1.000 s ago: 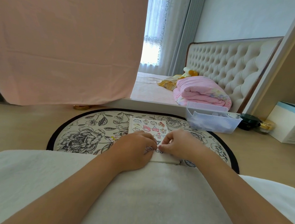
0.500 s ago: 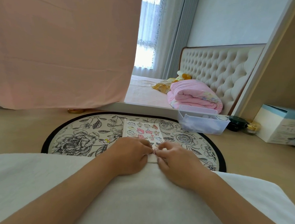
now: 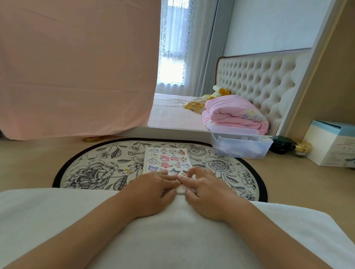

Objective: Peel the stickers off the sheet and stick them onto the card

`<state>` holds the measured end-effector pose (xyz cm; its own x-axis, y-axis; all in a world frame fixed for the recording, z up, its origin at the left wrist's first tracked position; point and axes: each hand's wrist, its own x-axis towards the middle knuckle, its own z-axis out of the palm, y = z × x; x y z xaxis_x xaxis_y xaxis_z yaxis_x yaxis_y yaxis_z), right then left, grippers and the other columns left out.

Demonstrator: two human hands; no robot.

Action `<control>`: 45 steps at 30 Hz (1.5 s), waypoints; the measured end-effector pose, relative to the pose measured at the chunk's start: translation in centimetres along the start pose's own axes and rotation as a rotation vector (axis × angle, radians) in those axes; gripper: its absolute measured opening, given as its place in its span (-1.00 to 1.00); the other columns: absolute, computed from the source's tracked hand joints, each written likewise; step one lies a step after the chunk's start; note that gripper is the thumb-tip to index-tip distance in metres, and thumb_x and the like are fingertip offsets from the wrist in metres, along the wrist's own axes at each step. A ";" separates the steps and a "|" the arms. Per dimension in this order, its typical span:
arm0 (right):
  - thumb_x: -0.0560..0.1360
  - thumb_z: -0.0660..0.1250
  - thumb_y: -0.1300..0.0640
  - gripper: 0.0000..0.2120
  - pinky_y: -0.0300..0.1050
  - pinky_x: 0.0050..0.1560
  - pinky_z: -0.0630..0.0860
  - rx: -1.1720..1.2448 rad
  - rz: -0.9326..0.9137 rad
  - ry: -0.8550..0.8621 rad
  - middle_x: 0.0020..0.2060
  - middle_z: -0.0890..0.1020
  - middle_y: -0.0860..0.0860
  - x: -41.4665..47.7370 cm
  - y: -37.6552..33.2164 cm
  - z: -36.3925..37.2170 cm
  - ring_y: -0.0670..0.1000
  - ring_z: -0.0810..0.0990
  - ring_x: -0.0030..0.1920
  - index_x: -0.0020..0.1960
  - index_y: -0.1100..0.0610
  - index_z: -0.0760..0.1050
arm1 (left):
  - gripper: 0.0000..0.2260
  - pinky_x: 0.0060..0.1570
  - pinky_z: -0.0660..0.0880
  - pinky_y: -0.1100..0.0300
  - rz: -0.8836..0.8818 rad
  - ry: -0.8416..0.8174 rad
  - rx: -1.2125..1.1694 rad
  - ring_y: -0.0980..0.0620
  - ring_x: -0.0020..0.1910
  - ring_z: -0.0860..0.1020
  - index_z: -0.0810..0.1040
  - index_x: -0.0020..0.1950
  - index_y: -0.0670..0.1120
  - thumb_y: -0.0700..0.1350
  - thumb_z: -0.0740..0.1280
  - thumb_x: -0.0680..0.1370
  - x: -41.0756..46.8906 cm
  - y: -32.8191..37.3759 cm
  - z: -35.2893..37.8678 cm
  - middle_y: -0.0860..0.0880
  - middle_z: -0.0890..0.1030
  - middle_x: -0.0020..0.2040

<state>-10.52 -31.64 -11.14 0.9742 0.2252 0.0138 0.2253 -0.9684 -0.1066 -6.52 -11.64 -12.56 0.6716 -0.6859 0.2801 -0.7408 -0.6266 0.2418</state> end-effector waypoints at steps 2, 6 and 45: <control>0.64 0.04 -0.08 -0.54 0.07 0.31 0.42 -0.011 -0.012 0.036 0.41 0.30 -0.12 -0.2 0.0 -0.1 -0.02 0.24 0.41 0.53 -0.17 0.29 | -0.63 0.39 0.38 0.18 -0.039 -0.021 0.026 0.19 0.47 0.33 0.47 0.43 0.19 0.04 0.16 0.63 0.1 -0.3 0.2 0.25 0.42 0.44; 0.64 0.09 -0.09 -0.63 0.00 0.30 0.44 0.014 -0.041 0.096 0.40 0.41 -0.13 -0.9 0.3 0.1 -0.03 0.31 0.41 0.37 -0.10 0.47 | -0.56 0.43 0.33 0.21 -0.089 -0.024 0.018 0.25 0.49 0.28 0.47 0.40 0.25 0.14 0.11 0.54 0.1 -0.8 0.7 0.25 0.42 0.44; 0.64 0.08 -0.15 -0.64 0.00 0.25 0.44 0.008 -0.042 0.105 0.33 0.43 -0.15 -1.4 0.5 0.1 -0.04 0.34 0.35 0.39 -0.17 0.42 | -0.62 0.14 0.34 0.39 -0.067 0.061 0.041 0.30 0.21 0.42 0.54 0.37 0.17 0.18 0.20 0.59 0.0 -1.0 0.8 0.27 0.46 0.30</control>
<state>-11.80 -32.44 -11.27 0.9597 0.2531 0.1221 0.2667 -0.9573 -0.1115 -5.80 -11.32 -13.57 0.7172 -0.6185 0.3211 -0.6921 -0.6863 0.2237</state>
